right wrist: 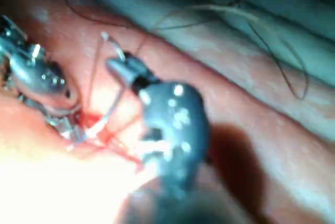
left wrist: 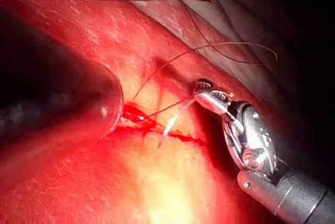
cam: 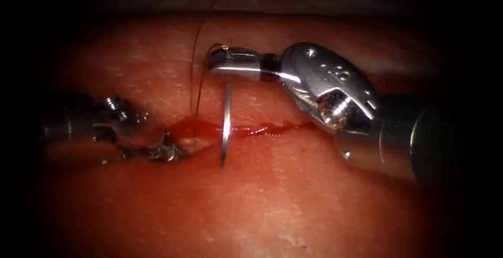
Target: Wound Closure
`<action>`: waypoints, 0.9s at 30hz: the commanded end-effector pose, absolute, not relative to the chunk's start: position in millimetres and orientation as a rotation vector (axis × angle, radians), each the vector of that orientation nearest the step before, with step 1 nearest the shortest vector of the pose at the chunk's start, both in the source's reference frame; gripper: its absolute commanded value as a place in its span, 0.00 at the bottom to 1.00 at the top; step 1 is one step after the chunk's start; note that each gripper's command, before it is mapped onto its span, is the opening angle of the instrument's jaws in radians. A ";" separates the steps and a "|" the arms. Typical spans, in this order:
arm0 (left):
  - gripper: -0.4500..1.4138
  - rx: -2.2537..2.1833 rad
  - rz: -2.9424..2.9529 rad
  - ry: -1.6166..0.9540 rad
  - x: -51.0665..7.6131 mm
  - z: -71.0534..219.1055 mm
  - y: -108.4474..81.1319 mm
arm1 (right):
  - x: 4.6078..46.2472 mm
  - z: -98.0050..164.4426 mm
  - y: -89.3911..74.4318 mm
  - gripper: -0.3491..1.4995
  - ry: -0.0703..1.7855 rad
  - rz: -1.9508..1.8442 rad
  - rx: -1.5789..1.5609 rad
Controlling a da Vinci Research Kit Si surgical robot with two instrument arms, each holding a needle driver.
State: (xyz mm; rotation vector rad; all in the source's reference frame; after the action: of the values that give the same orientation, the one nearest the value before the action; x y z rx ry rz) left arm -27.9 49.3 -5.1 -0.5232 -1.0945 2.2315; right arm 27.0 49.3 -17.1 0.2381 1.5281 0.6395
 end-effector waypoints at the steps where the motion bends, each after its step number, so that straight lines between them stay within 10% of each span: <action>1: 0.17 -0.523 2.233 -1.107 -28.4 -4.8 49.4 | 27.8 -16.0 49.7 0.00 1.528 0.625 0.213; 27: 0.16 -0.617 2.194 -1.057 -28.5 -10.0 51.1 | 30.9 -13.0 47.8 0.00 1.431 0.499 0.061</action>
State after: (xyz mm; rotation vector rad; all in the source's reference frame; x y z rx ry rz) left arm -28.0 51.1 -11.0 -0.6163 -1.0571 2.1910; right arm 30.3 47.4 -13.4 0.0513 1.4159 0.4900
